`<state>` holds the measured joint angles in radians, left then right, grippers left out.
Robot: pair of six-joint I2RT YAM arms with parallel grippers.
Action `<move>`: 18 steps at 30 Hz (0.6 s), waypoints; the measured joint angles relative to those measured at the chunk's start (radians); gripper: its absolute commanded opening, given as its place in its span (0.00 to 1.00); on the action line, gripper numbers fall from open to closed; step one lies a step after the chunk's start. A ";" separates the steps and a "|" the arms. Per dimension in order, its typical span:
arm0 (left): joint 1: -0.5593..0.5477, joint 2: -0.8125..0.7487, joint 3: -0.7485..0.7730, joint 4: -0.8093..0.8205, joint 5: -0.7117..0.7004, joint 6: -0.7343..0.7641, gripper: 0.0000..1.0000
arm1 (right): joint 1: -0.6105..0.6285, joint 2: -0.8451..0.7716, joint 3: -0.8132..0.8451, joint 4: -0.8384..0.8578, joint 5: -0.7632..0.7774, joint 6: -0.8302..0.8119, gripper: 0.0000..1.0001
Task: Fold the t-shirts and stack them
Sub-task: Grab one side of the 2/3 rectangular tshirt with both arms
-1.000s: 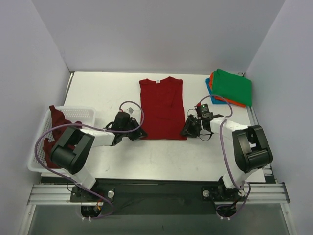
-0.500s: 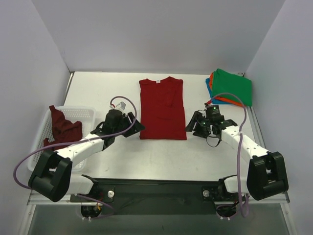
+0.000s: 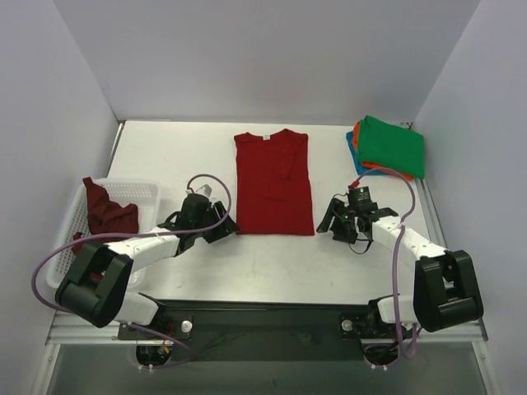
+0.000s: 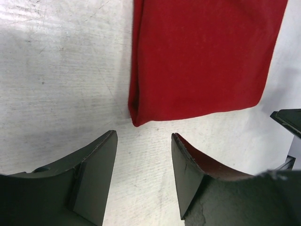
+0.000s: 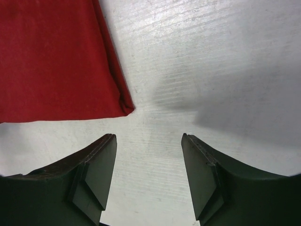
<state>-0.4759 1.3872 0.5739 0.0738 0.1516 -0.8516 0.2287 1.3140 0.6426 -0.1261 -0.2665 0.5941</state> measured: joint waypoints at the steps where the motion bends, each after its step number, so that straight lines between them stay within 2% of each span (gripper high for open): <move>1: 0.000 0.009 -0.003 0.004 0.000 0.000 0.59 | 0.000 0.010 -0.001 0.007 0.000 0.000 0.57; 5: 0.000 0.050 -0.008 0.029 0.001 -0.002 0.53 | 0.000 0.059 -0.011 0.048 -0.004 0.008 0.56; 18: 0.000 0.146 0.005 0.144 -0.011 -0.012 0.48 | 0.055 0.171 0.005 0.206 -0.011 0.092 0.45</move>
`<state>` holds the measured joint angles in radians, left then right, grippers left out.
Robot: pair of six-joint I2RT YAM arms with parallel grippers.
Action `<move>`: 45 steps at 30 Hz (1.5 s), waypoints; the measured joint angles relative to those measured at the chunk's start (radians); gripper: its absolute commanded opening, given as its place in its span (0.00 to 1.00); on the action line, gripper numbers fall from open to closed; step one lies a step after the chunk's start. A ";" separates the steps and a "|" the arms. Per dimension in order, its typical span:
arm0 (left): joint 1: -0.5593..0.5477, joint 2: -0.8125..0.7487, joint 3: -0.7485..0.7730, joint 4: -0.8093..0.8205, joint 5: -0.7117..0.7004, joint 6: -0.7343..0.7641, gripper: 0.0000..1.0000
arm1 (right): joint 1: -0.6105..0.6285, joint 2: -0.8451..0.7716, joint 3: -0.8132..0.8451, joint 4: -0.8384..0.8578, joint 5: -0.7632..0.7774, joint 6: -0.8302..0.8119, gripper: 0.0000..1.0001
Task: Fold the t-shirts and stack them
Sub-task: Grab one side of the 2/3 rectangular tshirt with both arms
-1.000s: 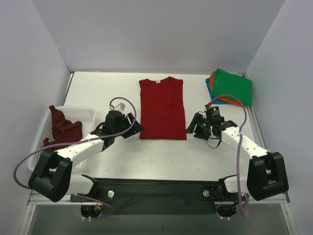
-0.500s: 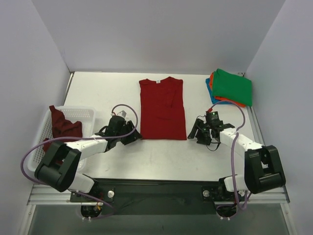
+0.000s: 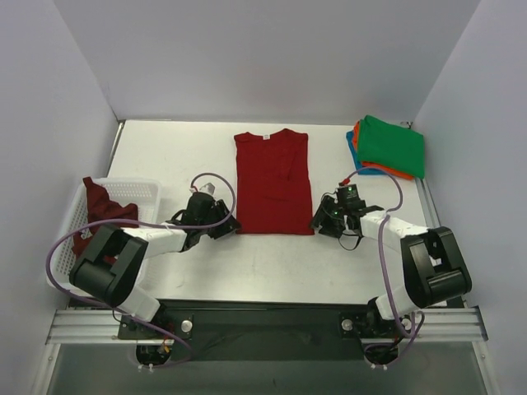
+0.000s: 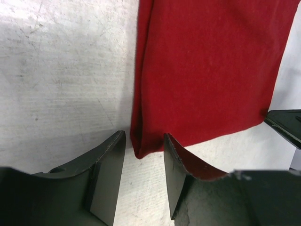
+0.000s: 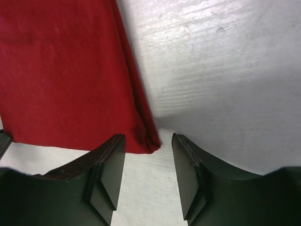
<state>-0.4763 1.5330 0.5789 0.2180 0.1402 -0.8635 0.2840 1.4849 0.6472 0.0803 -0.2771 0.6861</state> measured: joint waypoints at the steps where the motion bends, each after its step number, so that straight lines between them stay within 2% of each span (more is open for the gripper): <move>1: -0.001 0.005 0.004 0.000 -0.006 -0.001 0.47 | 0.005 0.005 0.001 0.008 0.001 0.005 0.45; 9: -0.028 0.021 0.018 -0.003 -0.060 -0.014 0.38 | 0.033 0.032 0.010 0.050 0.003 0.033 0.40; 13: -0.036 0.032 0.019 -0.004 -0.069 -0.021 0.17 | 0.035 0.040 0.010 0.058 0.003 0.046 0.35; 15: -0.039 0.040 0.020 -0.002 -0.069 -0.026 0.11 | 0.037 0.046 0.010 0.067 0.001 0.048 0.31; 18: -0.042 0.047 0.027 -0.002 -0.063 -0.027 0.00 | 0.038 0.055 0.010 0.074 -0.001 0.047 0.18; 20: -0.046 0.048 0.031 -0.006 -0.061 -0.026 0.00 | 0.038 0.064 0.011 0.076 -0.006 0.047 0.03; 21: -0.048 0.048 0.032 -0.010 -0.061 -0.027 0.00 | 0.038 0.067 0.011 0.077 -0.008 0.045 0.00; 26: -0.065 0.020 0.023 -0.042 -0.061 -0.034 0.00 | 0.038 0.055 -0.002 0.075 -0.011 0.045 0.00; 30: -0.092 -0.084 -0.038 -0.104 -0.063 -0.042 0.00 | 0.037 -0.035 -0.080 0.054 -0.013 0.042 0.00; 37: -0.204 -0.359 -0.200 -0.214 -0.082 -0.088 0.00 | 0.069 -0.296 -0.277 -0.011 -0.043 0.056 0.00; 45: -0.381 -0.637 -0.302 -0.364 -0.165 -0.201 0.00 | 0.167 -0.649 -0.429 -0.177 -0.038 0.126 0.00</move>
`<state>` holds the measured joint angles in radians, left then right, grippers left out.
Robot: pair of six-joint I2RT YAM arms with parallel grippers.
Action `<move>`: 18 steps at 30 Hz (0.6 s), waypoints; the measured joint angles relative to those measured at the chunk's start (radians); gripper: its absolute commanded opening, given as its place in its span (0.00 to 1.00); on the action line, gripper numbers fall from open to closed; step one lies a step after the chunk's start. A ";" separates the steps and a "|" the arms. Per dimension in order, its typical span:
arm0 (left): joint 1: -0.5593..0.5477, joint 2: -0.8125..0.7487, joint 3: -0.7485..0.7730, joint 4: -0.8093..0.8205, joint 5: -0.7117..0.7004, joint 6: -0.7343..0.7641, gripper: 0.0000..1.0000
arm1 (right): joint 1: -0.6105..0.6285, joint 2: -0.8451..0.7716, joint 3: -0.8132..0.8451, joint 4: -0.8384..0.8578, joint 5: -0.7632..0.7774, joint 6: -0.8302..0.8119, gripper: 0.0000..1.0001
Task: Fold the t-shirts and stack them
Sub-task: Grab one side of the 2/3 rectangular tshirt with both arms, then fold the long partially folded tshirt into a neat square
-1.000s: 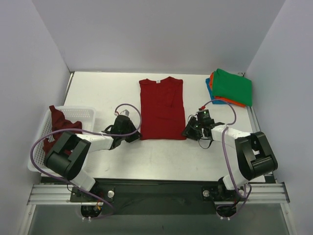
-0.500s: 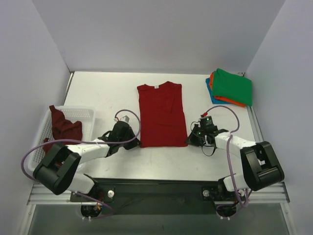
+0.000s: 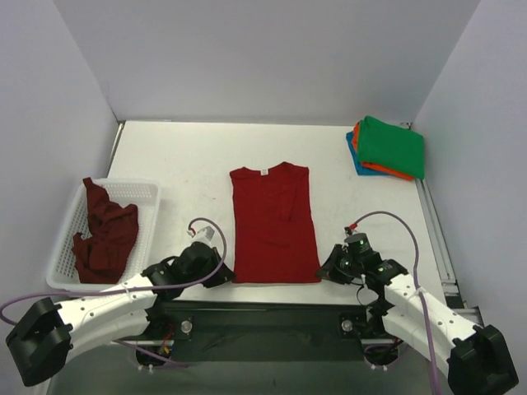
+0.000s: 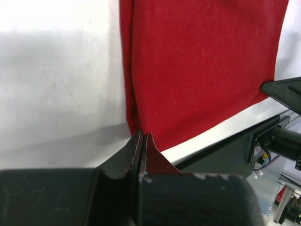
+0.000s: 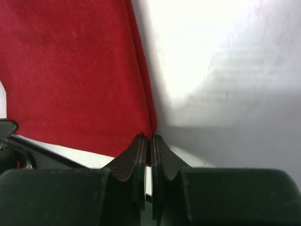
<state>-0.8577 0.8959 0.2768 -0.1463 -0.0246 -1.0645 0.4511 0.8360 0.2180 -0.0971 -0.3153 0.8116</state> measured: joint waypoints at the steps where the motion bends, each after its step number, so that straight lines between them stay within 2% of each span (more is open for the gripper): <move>1: -0.021 -0.026 -0.005 -0.018 -0.010 -0.013 0.00 | 0.010 -0.040 -0.005 -0.027 0.002 0.006 0.00; 8: -0.130 -0.175 -0.006 -0.150 -0.082 -0.089 0.00 | 0.061 -0.220 0.013 -0.219 0.045 0.029 0.00; 18: -0.189 -0.318 0.154 -0.362 -0.177 -0.113 0.00 | 0.104 -0.261 0.262 -0.431 0.117 -0.012 0.00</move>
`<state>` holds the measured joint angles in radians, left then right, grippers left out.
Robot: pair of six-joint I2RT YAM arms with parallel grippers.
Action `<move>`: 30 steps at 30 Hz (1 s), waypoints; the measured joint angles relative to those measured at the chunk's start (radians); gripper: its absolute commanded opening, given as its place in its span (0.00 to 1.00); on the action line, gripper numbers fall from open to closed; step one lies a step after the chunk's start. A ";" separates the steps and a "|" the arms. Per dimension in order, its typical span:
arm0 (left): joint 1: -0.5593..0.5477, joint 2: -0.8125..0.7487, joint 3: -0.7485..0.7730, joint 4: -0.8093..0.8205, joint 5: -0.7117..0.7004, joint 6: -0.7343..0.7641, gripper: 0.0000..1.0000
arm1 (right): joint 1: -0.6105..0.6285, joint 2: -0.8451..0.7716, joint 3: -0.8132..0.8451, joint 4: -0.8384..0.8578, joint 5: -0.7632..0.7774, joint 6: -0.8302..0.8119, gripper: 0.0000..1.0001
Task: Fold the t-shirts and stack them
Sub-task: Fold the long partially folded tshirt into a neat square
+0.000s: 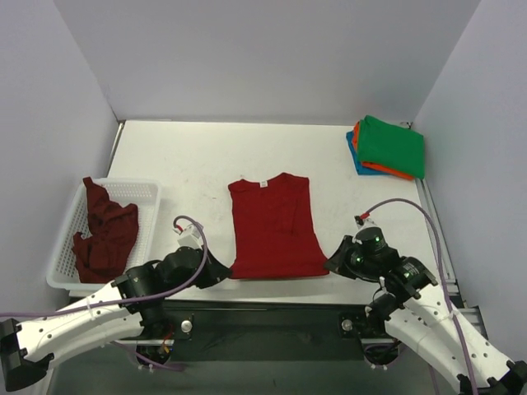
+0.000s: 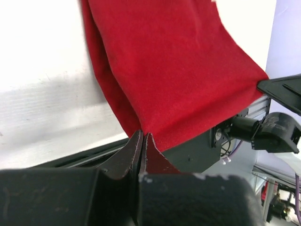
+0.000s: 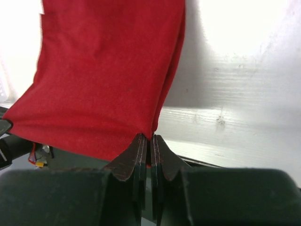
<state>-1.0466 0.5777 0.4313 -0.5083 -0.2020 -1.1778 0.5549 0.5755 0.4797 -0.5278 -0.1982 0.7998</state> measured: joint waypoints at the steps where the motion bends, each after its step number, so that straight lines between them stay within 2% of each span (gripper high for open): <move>1: 0.000 -0.005 0.015 -0.017 -0.009 0.003 0.00 | 0.002 0.005 0.024 -0.011 0.005 -0.006 0.00; 8: 0.037 0.115 0.165 -0.060 -0.064 0.068 0.00 | 0.004 0.178 0.191 -0.038 0.058 -0.064 0.00; 18: 0.347 0.409 0.350 0.021 0.062 0.257 0.00 | -0.021 0.518 0.456 -0.014 0.127 -0.149 0.00; 25: 0.504 0.629 0.500 0.097 0.178 0.331 0.00 | -0.157 0.744 0.617 0.016 0.081 -0.188 0.00; 30: 0.592 0.811 0.638 0.130 0.245 0.356 0.00 | -0.237 0.929 0.793 0.024 0.017 -0.220 0.00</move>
<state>-0.4549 1.3891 1.0691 -0.3779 0.0429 -0.8215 0.3176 1.5040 1.2728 -0.5034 -0.1814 0.5800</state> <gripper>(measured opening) 0.034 0.046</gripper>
